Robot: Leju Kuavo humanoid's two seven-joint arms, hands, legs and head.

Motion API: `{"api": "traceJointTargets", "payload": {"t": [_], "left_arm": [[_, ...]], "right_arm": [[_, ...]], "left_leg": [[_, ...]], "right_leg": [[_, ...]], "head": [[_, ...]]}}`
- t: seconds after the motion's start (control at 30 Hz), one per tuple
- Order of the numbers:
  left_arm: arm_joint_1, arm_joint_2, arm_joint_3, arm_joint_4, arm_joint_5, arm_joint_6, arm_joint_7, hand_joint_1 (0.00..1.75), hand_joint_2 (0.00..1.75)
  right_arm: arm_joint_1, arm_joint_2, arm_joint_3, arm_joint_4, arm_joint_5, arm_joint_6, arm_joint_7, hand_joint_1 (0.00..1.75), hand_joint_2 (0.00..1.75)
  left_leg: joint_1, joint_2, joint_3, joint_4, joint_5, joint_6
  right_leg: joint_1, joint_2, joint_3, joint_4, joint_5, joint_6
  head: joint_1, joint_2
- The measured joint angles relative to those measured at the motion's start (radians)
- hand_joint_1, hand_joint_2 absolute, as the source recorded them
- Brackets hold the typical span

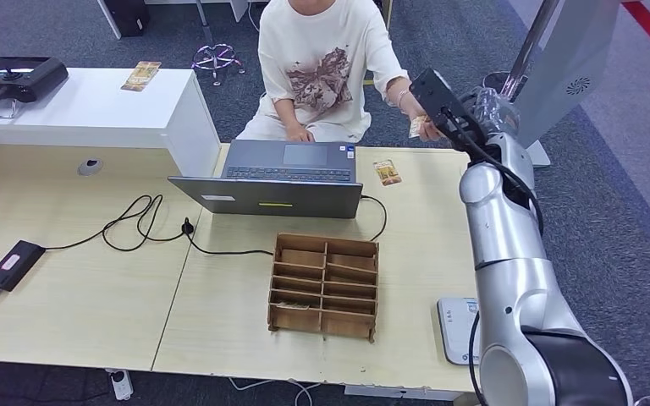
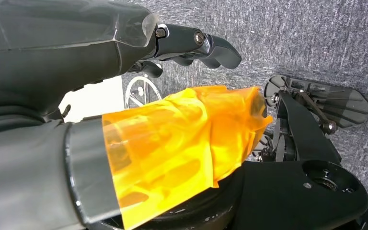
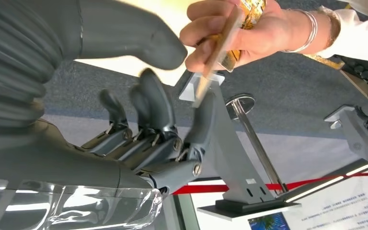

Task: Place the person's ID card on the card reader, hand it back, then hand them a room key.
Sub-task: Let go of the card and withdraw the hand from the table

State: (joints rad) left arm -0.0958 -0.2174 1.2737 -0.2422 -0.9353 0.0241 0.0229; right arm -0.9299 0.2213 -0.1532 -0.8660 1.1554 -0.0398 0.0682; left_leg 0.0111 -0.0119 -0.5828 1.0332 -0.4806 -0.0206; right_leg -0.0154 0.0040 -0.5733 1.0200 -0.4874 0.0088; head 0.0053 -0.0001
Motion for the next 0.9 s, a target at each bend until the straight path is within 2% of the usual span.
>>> {"api": "traceJointTargets", "payload": {"t": [0.23, 0.43, 0.57, 0.63, 0.8, 0.9], "left_arm": [[0.0, -0.001, 0.0, 0.0, 0.0, 0.0, 0.001, 0.0, 0.0], [0.0, -0.005, 0.0, 0.0, 0.006, 0.006, 0.002, 0.0, 0.0], [0.002, -0.013, 0.002, 0.0, 0.018, 0.01, -0.002, 0.0, 0.0], [0.002, -0.018, 0.005, 0.0, 0.026, 0.013, -0.004, 0.0, 0.0], [0.004, -0.031, 0.019, 0.0, 0.048, 0.018, -0.005, 0.0, 0.0], [0.005, -0.04, 0.031, 0.0, 0.064, 0.023, -0.01, 0.0, 0.0]], "right_arm": [[0.033, 0.0, 0.014, -0.072, -0.009, -0.025, -0.01, 0.0, 1.75], [0.147, 0.001, 0.054, -0.284, 0.007, -0.039, -0.031, 0.0, 1.75], [0.278, -0.001, 0.105, -0.502, 0.095, -0.079, -0.031, 0.0, 1.75], [0.357, -0.005, 0.127, -0.611, 0.095, -0.09, -0.043, 0.0, 1.75], [0.574, -0.01, 0.162, -0.86, 0.013, -0.155, -0.116, 0.0, 1.75], [0.696, -0.011, 0.172, -0.988, -0.091, -0.178, -0.166, 0.0, 1.75]], "left_leg": [[0.0, 0.0, 0.0, 0.0, 0.0, 0.0], [0.0, 0.0, -0.001, 0.0, 0.0, 0.0], [0.0, 0.0, -0.001, 0.0, 0.0, 0.0], [0.0, 0.0, -0.001, 0.0, -0.001, 0.0], [0.0, 0.0, -0.001, 0.0, -0.002, 0.001], [0.0, 0.0, -0.002, 0.0, -0.002, 0.001]], "right_leg": [[0.0, 0.0, 0.0, 0.0, 0.0, 0.0], [0.0, 0.0, -0.001, 0.0, 0.0, 0.0], [0.0, 0.0, -0.001, -0.001, 0.0, 0.0], [0.0, 0.0, -0.001, -0.001, -0.001, 0.0], [0.0, -0.001, -0.001, -0.001, -0.001, 0.001], [0.0, -0.001, -0.001, -0.001, -0.001, 0.001]], "head": [[0.0, 0.0], [0.0, 0.0], [0.0, 0.0], [0.0, 0.0], [0.0, 0.0], [0.0, 0.0]]}}
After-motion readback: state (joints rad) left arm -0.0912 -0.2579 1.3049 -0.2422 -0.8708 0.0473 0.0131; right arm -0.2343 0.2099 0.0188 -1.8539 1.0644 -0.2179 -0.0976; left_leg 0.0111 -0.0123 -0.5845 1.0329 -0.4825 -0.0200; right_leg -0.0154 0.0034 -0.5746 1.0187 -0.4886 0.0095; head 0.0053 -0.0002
